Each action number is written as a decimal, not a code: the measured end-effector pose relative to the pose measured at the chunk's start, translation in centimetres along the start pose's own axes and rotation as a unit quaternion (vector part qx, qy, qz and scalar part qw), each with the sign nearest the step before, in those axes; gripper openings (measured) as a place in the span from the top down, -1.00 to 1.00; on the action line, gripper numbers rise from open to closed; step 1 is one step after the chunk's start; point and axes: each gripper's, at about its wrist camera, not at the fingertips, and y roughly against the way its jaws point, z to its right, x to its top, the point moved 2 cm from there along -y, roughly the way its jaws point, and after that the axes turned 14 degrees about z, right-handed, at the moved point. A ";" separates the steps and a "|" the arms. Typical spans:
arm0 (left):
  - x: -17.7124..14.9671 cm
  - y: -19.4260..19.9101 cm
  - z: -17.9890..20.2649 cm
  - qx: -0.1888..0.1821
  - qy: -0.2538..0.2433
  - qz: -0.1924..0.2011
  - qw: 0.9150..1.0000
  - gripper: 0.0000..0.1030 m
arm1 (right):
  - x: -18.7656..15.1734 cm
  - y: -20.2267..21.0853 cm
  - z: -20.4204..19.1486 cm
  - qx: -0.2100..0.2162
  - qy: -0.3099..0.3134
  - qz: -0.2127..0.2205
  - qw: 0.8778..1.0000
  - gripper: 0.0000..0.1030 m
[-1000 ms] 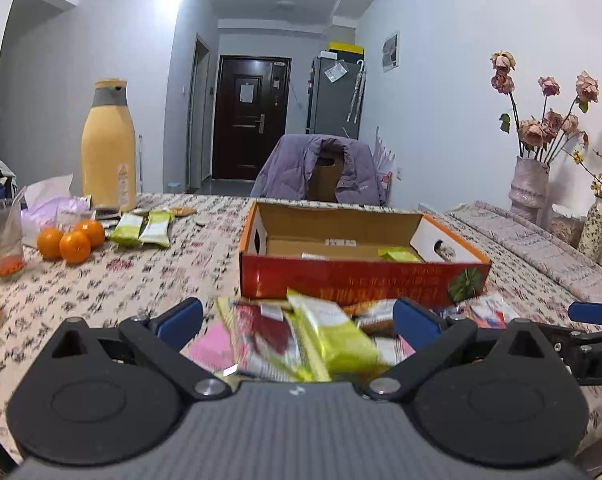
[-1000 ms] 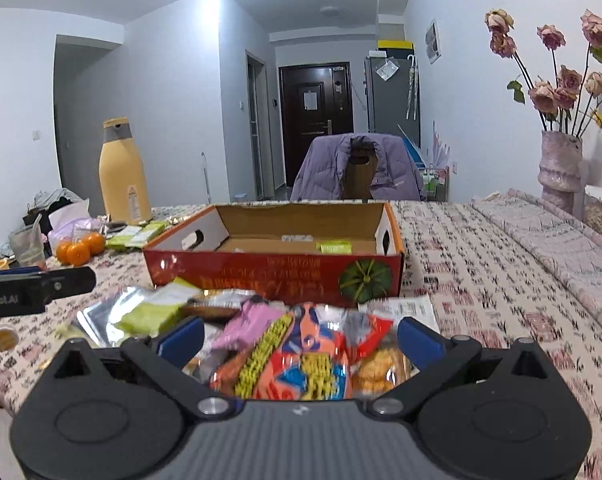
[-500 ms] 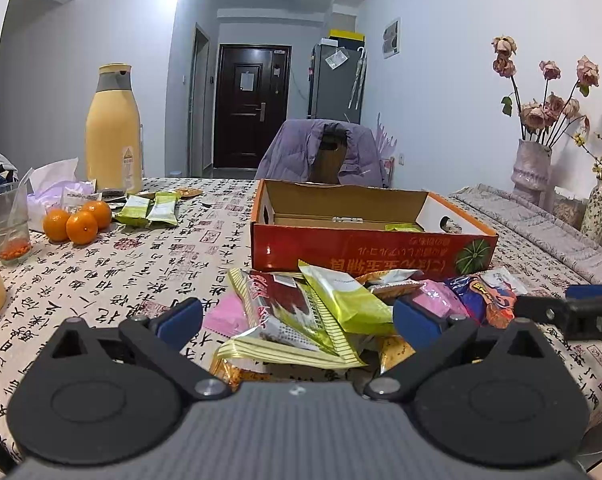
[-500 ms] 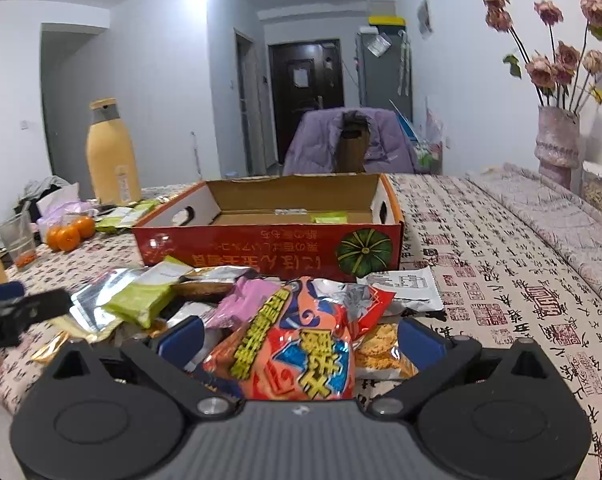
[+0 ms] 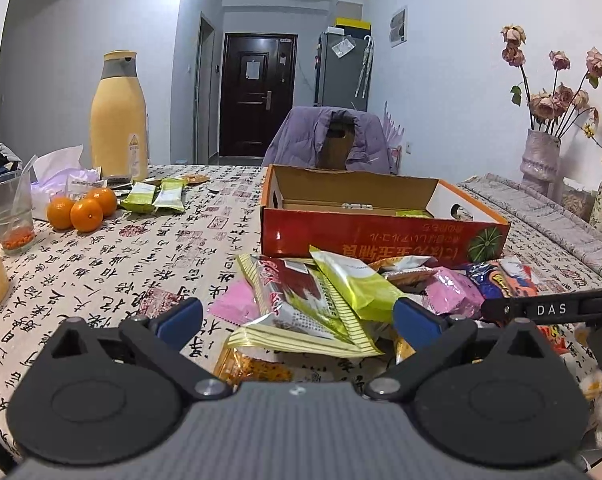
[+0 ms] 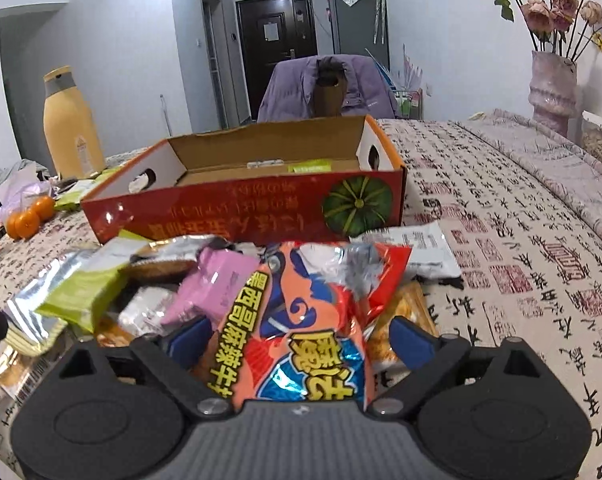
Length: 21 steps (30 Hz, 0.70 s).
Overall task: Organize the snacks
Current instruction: 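Grasp the orange-blue chip bag with the right gripper while the left gripper grasps a crisp packet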
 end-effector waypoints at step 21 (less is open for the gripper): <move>-1.4 -1.1 -0.3 -0.002 -0.035 -0.062 0.997 -1.00 | 0.6 4.4 1.2 0.013 0.004 0.087 0.996 -0.19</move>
